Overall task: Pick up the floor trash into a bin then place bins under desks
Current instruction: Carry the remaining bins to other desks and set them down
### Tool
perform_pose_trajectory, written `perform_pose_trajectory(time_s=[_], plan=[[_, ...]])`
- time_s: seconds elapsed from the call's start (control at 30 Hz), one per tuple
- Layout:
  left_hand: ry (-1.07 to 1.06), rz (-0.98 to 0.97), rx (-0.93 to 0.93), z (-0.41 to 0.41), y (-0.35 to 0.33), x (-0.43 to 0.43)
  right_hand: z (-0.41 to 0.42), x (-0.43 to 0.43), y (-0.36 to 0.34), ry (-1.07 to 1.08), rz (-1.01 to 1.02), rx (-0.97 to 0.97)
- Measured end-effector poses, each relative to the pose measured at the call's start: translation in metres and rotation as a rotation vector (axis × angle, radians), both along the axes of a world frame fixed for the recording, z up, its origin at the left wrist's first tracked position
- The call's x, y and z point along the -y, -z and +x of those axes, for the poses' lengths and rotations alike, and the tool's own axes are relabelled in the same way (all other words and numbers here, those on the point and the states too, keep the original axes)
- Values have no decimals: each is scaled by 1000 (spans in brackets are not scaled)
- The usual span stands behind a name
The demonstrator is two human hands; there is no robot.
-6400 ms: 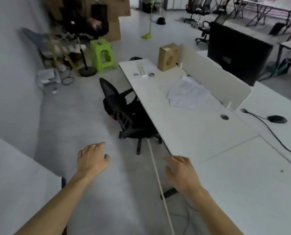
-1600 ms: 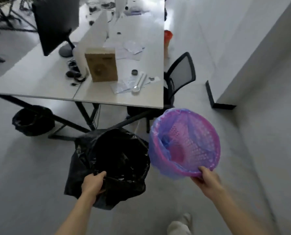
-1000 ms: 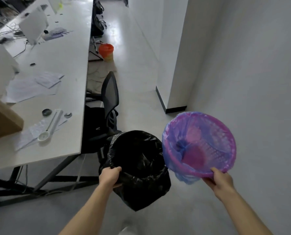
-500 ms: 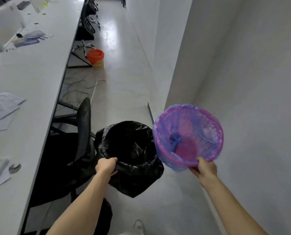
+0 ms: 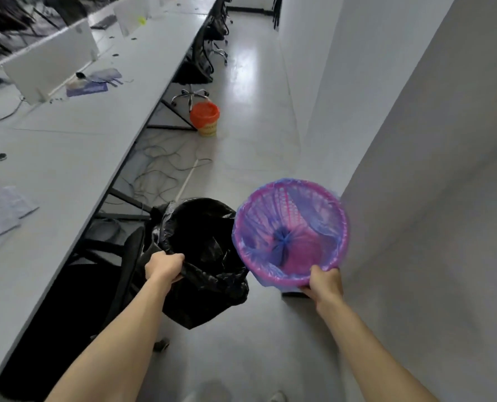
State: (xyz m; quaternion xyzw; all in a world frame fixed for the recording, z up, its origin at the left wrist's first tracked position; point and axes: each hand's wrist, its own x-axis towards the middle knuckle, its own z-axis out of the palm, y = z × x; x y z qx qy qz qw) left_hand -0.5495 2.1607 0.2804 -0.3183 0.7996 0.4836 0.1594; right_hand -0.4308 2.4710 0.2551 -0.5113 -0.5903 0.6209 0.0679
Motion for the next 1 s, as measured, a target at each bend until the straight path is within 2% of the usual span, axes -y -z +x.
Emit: perform_pose_trajectory(time_s=[0.1, 0.2, 0.33, 0.47, 0.6, 0.77, 1.0], plan=[[-52, -18, -22, -55, -14, -5, -72, -9, -30, -42, -83, -45], [-131, -27, -50, -105, -15, -7, -140, -16, -28, -79, -123, -65], [-255, 49, -40, -220, 9, 1, -270, -10, -12, -53, -261, -122], [-305, 123, -8, -327, 21, 9, -383, -13, -13, 34, -355, -78], [-304, 204, 13, -437, 13, 7, -501, -29, -39, 78, -396, -101], [-238, 214, 36, -568, -1, -22, -621, -61, -66, 144, -358, -160], [-135, 195, 46, -784, 6, -113, -803, -146, -43, 256, -350, -225]])
